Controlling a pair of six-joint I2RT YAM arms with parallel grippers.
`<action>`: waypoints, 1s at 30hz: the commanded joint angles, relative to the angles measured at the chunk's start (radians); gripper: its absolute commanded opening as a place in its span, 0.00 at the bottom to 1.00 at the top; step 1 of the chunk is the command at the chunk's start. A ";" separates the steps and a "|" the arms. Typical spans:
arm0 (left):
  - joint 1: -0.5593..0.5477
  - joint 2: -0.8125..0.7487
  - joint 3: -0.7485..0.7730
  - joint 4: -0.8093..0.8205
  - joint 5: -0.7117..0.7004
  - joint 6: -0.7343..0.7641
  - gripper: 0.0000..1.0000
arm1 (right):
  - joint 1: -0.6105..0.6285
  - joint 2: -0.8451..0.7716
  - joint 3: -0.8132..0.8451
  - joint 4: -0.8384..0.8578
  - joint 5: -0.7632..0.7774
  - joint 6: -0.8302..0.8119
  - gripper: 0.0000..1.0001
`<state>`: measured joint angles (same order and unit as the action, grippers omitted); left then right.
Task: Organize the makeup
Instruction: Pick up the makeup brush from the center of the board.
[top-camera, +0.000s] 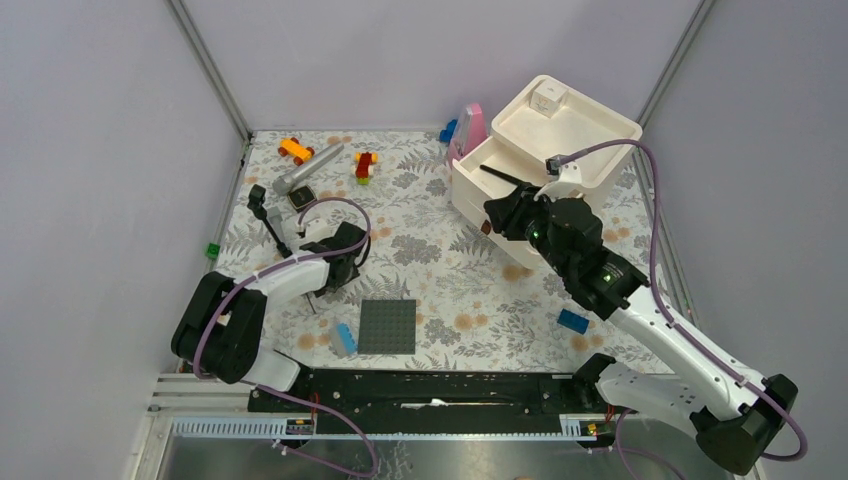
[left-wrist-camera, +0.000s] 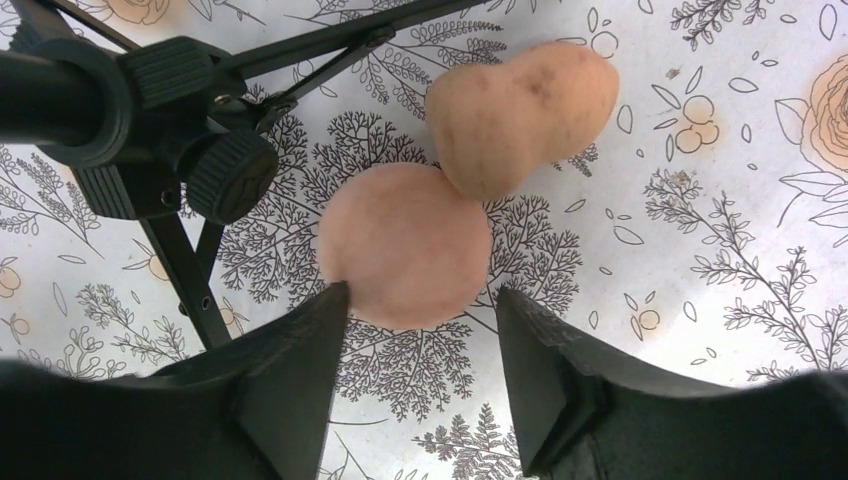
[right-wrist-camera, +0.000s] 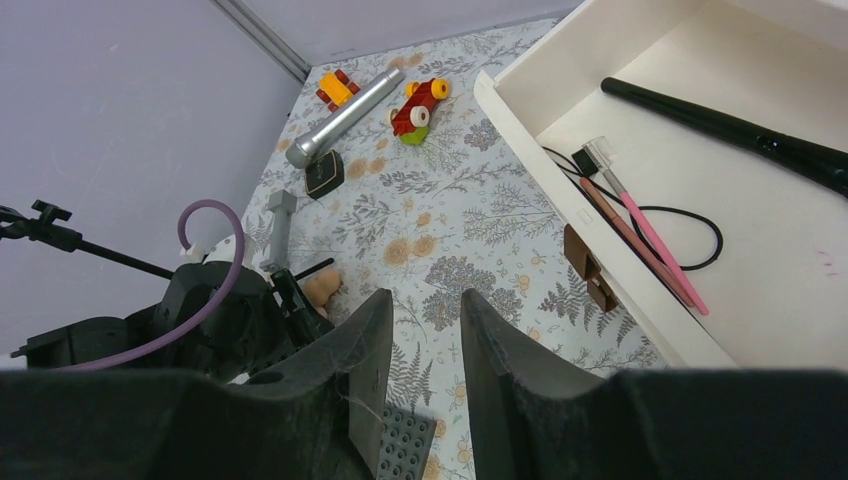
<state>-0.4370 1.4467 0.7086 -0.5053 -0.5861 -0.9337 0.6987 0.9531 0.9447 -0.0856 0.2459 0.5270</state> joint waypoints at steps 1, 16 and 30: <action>0.005 -0.001 -0.007 0.035 0.030 0.016 0.56 | 0.007 -0.025 -0.007 0.007 0.024 -0.016 0.39; -0.042 -0.131 -0.011 0.026 0.118 0.027 0.00 | 0.008 -0.055 -0.032 0.016 0.047 -0.015 0.40; -0.482 -0.065 0.481 -0.039 0.014 0.052 0.00 | 0.007 -0.235 -0.062 -0.093 0.226 -0.064 0.43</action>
<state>-0.8795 1.3163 0.9379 -0.5671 -0.4950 -0.9623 0.6998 0.8036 0.8986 -0.1307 0.3580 0.4908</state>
